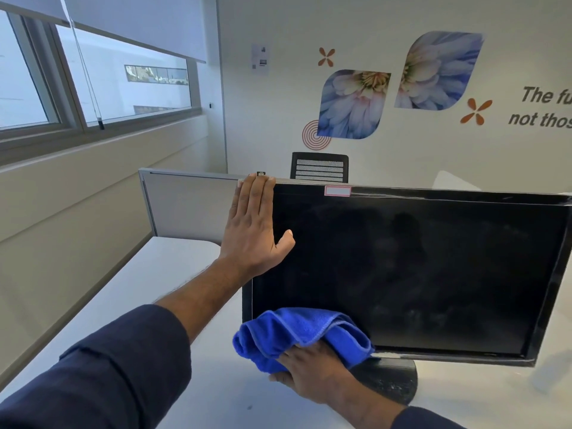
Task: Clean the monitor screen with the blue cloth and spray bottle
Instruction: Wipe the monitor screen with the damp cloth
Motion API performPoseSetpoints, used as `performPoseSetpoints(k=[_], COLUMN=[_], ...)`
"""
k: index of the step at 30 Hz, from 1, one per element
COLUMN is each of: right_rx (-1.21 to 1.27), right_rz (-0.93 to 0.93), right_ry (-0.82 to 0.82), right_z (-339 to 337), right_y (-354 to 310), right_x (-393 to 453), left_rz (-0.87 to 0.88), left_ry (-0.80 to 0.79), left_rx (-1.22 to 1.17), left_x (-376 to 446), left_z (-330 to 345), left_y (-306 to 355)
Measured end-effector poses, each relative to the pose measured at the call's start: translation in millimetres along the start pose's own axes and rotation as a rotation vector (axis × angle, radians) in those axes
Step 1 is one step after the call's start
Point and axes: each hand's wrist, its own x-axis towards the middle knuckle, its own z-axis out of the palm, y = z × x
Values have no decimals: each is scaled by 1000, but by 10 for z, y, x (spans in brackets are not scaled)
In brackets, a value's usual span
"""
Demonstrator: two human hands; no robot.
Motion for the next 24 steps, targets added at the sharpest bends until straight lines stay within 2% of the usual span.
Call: performPoseSetpoints(k=[4, 6, 9, 15, 18, 21, 24], right_rx=[-74, -112, -131, -247, -205, -183, -169], right_rz=[-34, -11, 68, 371, 417, 376, 236], right_ry=[167, 197, 268, 559, 629, 598, 410], right_z=[-123, -237, -457, -1189, -1269, -1092, -686], right_y=[191, 323, 549, 963, 940, 780, 587], right_x=[-50, -32, 18, 150, 159, 123, -11], left_rz=[27, 38, 53, 61, 54, 37, 41], left_ry=[10, 18, 29, 28, 42, 50, 48], left_rx=[-7, -17, -48, -82, -81, -82, -67], left_x=[16, 30, 31, 39, 48, 26, 13], left_z=[-20, -33, -46, -33, -20, -2, 0], left_y=[-10, 9, 6, -46, -15, -7, -29])
